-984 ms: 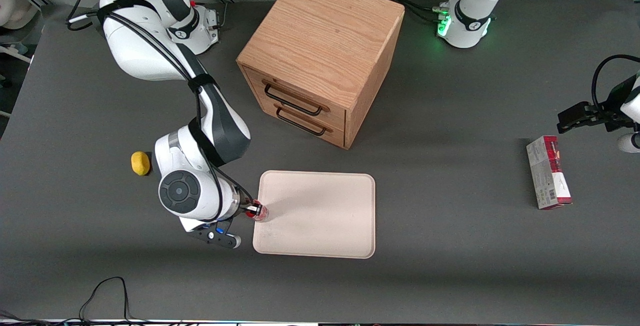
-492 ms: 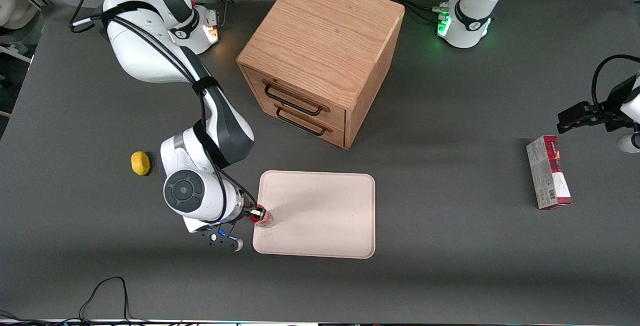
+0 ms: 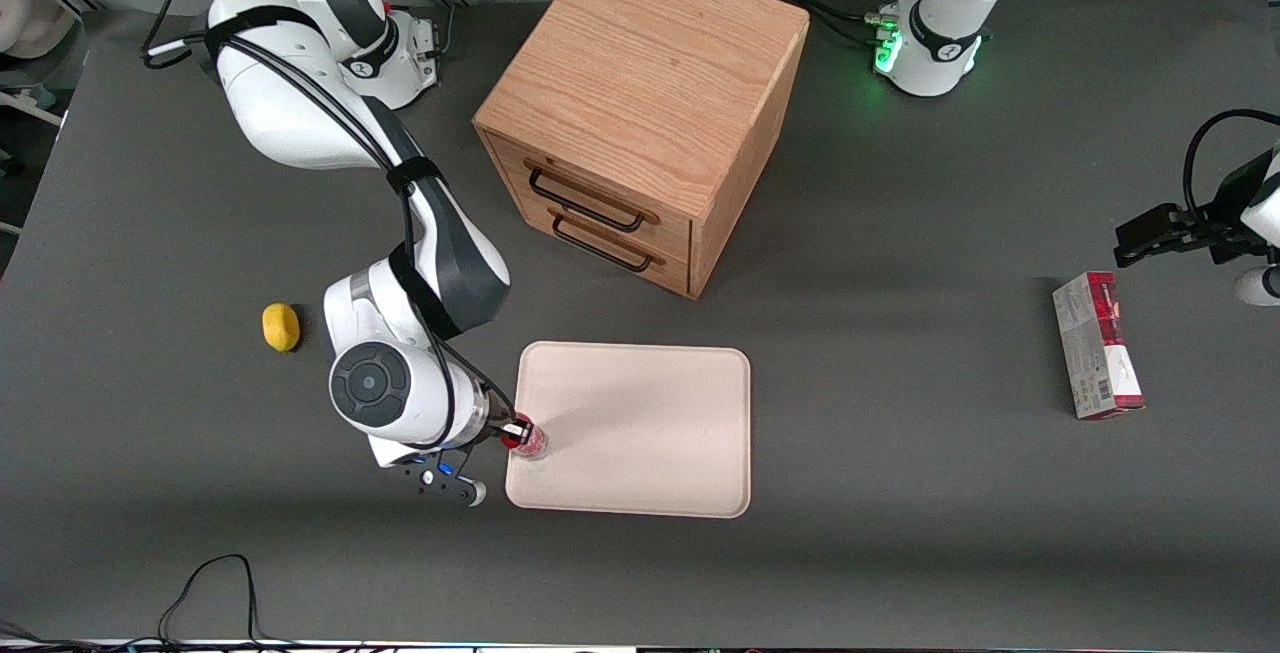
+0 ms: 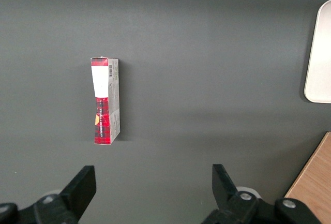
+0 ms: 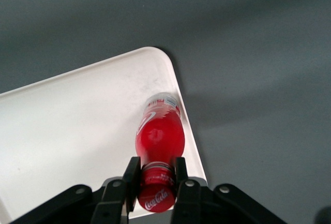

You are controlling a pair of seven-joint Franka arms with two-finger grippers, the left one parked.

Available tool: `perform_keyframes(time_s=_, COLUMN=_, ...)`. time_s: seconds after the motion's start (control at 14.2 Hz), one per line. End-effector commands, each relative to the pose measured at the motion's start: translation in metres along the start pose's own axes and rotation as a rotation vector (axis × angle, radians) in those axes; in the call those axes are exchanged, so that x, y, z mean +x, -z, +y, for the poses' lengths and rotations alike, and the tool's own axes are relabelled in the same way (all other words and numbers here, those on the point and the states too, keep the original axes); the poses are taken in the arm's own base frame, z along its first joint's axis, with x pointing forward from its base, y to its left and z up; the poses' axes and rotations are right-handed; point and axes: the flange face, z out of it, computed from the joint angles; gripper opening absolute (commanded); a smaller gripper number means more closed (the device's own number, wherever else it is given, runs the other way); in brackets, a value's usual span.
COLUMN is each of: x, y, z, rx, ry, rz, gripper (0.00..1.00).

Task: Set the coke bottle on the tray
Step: 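Open the right gripper to release the bottle upright on the tray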

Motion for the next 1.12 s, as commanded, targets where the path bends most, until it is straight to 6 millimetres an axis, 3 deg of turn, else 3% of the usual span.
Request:
perform_keyframes(time_s=0.0, x=0.0009, y=-0.0014, z=-0.0084, rx=0.016, ry=-0.020, rz=0.025, gripper=0.23)
perform_keyframes(time_s=0.07, x=0.0011, y=0.0002, z=-0.0088, rx=0.020, ry=-0.018, rz=0.030, gripper=0.99)
perform_keyframes(time_s=1.05, x=-0.0041, y=0.0062, z=-0.0143, rx=0.018, ry=-0.013, rz=0.047, gripper=1.00)
